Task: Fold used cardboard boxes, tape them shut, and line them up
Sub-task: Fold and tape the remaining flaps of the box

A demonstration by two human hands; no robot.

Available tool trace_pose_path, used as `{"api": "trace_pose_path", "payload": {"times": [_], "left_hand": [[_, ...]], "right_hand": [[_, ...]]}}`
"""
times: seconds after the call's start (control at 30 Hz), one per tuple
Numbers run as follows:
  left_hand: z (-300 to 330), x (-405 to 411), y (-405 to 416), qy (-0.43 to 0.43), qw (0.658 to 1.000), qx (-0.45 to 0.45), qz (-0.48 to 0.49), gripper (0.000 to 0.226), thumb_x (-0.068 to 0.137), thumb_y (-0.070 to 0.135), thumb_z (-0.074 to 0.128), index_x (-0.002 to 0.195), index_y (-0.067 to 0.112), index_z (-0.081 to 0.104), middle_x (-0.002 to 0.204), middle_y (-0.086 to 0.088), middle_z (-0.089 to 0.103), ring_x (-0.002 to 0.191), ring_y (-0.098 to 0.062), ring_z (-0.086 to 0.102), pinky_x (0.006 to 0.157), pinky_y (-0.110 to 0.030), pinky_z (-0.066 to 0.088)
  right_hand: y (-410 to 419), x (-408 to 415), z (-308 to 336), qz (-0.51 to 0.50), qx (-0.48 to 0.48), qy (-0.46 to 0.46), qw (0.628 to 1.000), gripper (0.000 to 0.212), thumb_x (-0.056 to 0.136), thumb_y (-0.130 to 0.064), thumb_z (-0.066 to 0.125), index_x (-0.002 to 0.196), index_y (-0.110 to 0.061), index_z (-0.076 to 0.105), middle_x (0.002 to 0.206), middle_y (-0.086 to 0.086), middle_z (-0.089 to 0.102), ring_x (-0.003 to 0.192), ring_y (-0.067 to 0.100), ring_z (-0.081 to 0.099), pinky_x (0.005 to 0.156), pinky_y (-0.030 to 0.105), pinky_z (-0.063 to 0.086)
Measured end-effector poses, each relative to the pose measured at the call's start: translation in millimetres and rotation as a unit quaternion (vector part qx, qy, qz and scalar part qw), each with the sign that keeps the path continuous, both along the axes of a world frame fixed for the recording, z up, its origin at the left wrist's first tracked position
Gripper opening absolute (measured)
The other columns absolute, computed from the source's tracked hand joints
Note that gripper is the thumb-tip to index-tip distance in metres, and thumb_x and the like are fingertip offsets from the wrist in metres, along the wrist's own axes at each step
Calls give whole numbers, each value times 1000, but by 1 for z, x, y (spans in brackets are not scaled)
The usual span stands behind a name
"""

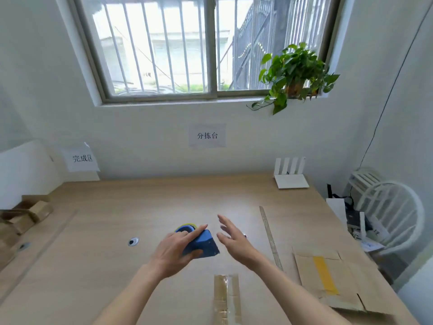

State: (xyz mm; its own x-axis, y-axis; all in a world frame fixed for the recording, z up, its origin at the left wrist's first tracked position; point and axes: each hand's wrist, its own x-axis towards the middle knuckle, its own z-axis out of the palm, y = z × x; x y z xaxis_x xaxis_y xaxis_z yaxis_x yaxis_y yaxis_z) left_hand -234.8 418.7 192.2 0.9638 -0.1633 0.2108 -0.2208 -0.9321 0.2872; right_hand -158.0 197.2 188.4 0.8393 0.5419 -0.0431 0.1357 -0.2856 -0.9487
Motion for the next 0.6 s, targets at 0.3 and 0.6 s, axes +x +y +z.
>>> {"api": "trace_pose_path", "payload": {"times": [0.3,0.6], "left_hand": [[57,9,-26,-22,999,22,-13,70,89,58,44,145,68,4,126,18,57,102,-19,58,81,-31,44],[50,17,-54,-29,999,-9,23,49,92,55,55,137,49,36,106,11,70,79,-15,62,66,-30,48]], "right_hand": [[-19,19,42,-82,31,-79,993,15,90,-13,72,102,-19,79,90,-8,77,83,-2,70,82,22,53],[-39,20,33,-122,-29,-87,988,14,91,-10,71,89,-22,79,84,-6,73,79,15,72,75,31,60]]}}
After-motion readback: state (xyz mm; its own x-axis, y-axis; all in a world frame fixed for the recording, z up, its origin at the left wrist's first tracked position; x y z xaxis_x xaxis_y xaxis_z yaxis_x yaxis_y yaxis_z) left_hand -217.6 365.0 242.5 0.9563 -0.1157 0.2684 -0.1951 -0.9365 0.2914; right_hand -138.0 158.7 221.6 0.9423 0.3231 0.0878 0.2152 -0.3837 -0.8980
